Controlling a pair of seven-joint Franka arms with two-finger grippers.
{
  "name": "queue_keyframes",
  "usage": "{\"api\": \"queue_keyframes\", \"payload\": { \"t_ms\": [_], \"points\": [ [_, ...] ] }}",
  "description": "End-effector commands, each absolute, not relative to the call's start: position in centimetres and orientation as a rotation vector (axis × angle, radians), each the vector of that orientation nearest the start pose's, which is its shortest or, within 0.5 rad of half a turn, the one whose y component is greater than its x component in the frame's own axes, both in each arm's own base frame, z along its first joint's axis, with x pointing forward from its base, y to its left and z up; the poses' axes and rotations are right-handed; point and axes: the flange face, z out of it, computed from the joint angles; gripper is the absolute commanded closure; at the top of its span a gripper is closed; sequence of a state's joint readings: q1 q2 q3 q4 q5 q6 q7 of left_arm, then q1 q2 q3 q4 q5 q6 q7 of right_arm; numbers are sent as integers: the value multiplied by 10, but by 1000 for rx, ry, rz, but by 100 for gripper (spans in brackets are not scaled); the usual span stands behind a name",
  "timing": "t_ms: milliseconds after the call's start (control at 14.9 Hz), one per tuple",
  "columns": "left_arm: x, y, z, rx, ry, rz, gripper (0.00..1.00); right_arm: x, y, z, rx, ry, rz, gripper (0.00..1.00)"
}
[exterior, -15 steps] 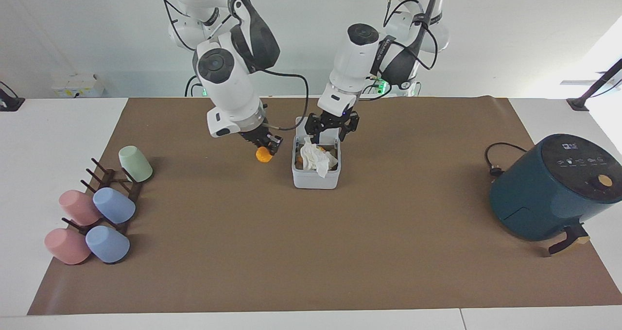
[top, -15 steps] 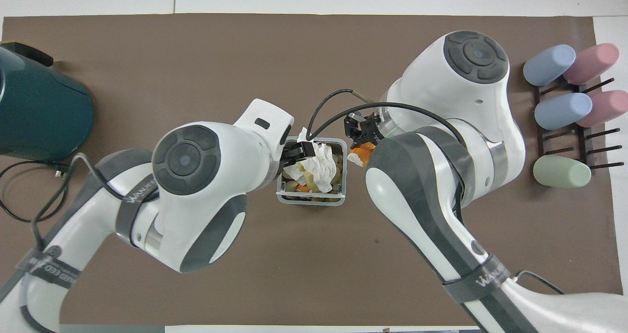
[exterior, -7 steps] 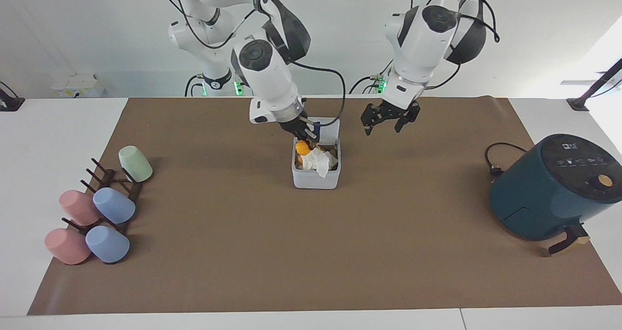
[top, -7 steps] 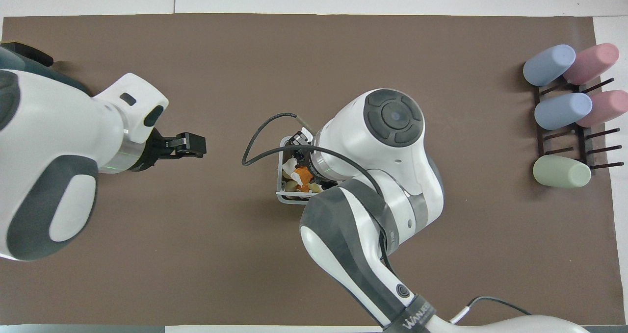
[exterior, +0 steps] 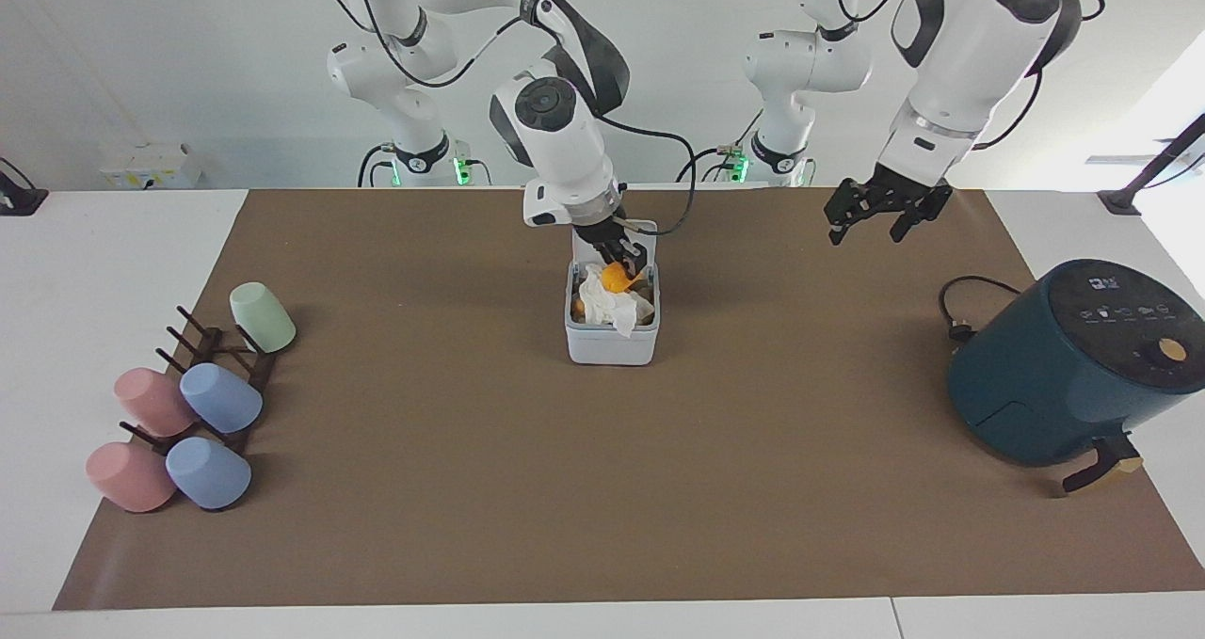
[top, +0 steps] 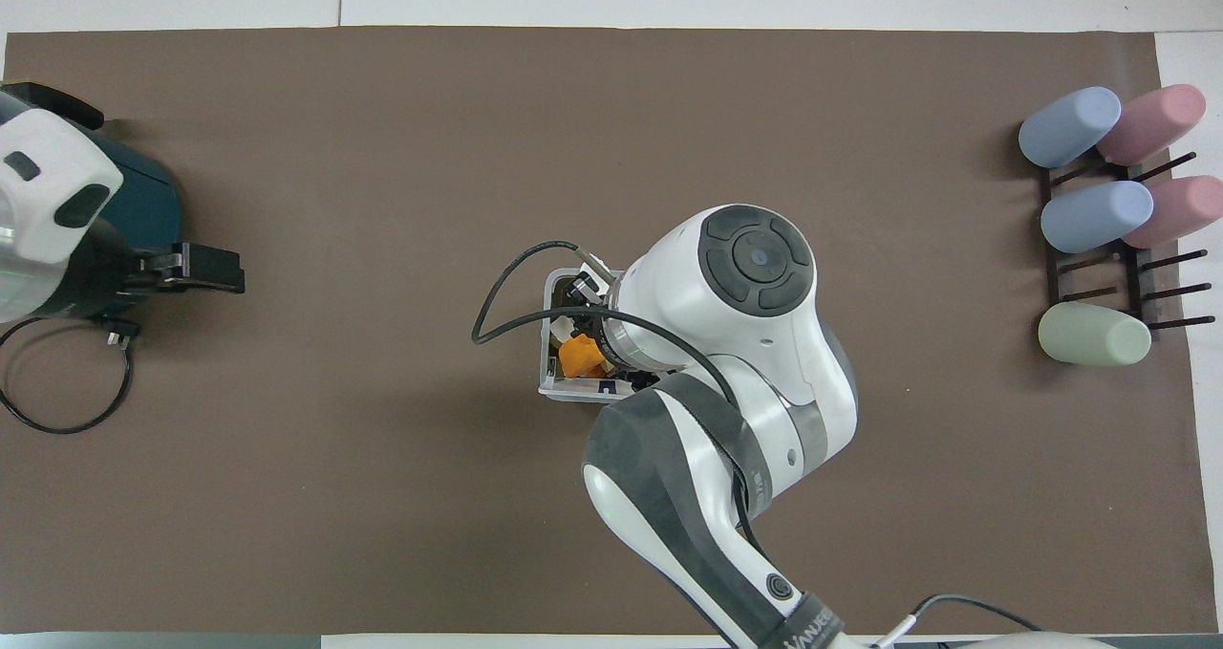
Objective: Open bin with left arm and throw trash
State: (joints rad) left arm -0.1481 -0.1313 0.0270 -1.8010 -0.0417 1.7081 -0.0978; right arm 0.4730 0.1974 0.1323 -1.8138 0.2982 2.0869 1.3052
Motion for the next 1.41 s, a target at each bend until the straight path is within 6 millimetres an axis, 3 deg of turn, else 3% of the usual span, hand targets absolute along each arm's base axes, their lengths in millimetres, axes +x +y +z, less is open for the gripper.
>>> {"api": "queue_keyframes", "payload": {
  "t_ms": [0,134,335,536,603,737,1006,1140,1341],
  "points": [
    [526,-47,624,-3159,50,-34,0,504,355,445,-2613,1204,274,29],
    [533,-39,634,-3158,32,-11,0,511,353,449,-2622,1176,244,29],
    [542,-32,643,-3154,15,13,0,544,322,462,-2679,1064,166,28],
    [545,-24,646,-3113,63,73,0,571,266,471,-2880,727,72,18],
    [544,-24,647,-3111,70,73,0,581,237,472,-2934,604,48,4],
    [540,-24,647,-3117,71,73,0,593,179,485,-3009,397,42,0],
    [534,-18,640,-3123,39,90,0,587,78,537,-3151,94,-2,0],
    [532,-18,637,-3124,37,100,0,567,53,570,-3192,-2,28,0],
    [534,-19,638,-3127,39,74,0,548,37,607,-3245,-38,121,0]
  ]
}}
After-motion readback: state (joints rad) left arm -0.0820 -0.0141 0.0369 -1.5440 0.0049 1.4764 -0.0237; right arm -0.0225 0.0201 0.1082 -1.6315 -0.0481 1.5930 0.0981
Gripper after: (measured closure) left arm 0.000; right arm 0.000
